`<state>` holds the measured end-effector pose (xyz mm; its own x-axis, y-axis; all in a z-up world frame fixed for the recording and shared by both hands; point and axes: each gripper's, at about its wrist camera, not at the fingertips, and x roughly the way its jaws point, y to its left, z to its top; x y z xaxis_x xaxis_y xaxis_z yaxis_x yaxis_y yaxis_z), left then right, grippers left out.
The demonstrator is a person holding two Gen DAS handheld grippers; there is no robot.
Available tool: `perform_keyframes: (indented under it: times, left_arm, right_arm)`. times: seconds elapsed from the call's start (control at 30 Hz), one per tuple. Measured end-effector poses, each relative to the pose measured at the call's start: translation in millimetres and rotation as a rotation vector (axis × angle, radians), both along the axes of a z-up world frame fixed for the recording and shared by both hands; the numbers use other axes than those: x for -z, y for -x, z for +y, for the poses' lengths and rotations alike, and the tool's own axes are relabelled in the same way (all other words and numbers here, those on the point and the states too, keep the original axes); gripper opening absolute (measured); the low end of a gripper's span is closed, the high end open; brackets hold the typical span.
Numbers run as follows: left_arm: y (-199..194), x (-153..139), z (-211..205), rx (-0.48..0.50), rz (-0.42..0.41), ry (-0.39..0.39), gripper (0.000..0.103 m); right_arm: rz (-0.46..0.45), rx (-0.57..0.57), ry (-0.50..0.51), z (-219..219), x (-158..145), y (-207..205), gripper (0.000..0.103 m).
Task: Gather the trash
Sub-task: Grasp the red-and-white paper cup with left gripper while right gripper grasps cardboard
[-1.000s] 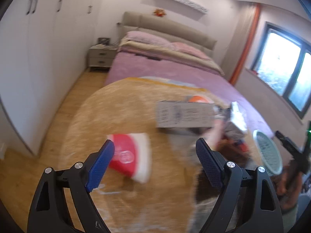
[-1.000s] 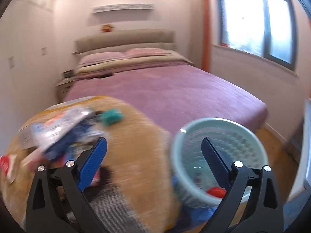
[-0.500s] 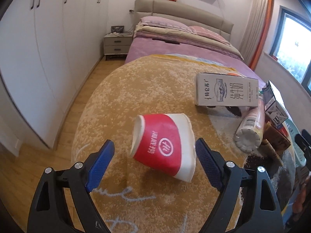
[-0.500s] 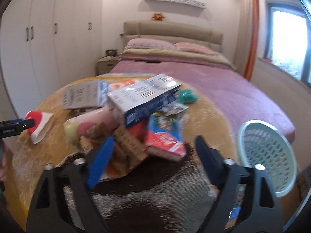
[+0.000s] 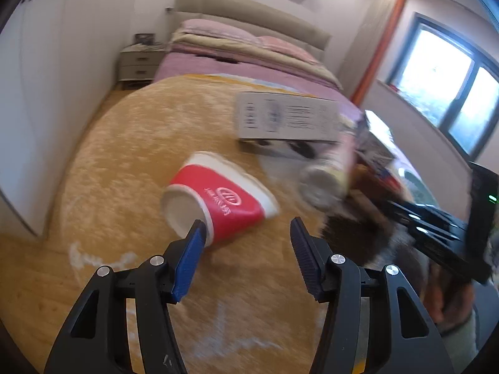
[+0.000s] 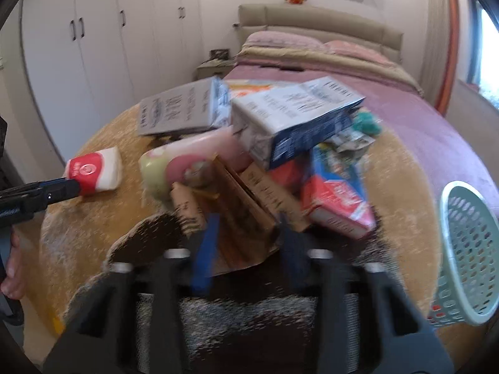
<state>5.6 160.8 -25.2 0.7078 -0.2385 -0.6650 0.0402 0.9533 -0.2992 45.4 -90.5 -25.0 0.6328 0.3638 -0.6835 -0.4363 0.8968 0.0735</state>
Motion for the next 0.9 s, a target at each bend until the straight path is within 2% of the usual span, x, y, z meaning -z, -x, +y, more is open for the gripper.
perform_keyframes:
  times: [0.1,0.17,0.27,0.37,0.4,0.43,0.5,0.7,0.9]
  left_arm:
    - [7.5,-5.9,-14.1,0.049,-0.025,0.013,0.057]
    - [8.8,-8.1,-21.5,0.064,-0.029,-0.004,0.058]
    - [14.6,-10.4,-21.1,0.022,-0.049,-0.046,0.063]
    - [16.7,-13.3,-8.0,-0.042,-0.073,-0.066,0.076]
    - [13.7,-14.1,-4.4,-0.062,-0.071,-0.07,0.081]
    - [8.4,-12.8,0.3,-0.078,-0.063,-0.072,0.083]
    - [-1.9,-5.6,4.9,-0.091,-0.034,-0.061,0.083]
    - [-31.8,18.5,14.3,-0.133,0.072,-0.014,0.083]
    - [-40.8,21.8,9.9,-0.145,0.084,-0.036,0.082]
  right_arm:
    - [0.023,-0.048,-0.024,6.5,-0.9,8.0,0.024]
    - [0.003,-0.052,0.0,11.2,-2.3,14.9,0.024]
    - [-0.005,-0.044,0.018,14.1,-2.7,18.2,0.024]
    - [-0.014,-0.036,0.003,11.1,-5.1,18.5,0.025]
    - [-0.018,-0.027,0.003,8.6,-5.8,17.8,0.033]
    - [-0.023,-0.016,0.002,6.2,-5.7,17.3,0.051]
    - [-0.036,0.008,0.002,0.4,-4.9,16.1,0.063]
    - [-0.007,0.051,-0.022,-15.9,-1.1,4.9,0.063]
    - [0.021,0.071,-0.042,-31.3,2.0,7.1,0.064]
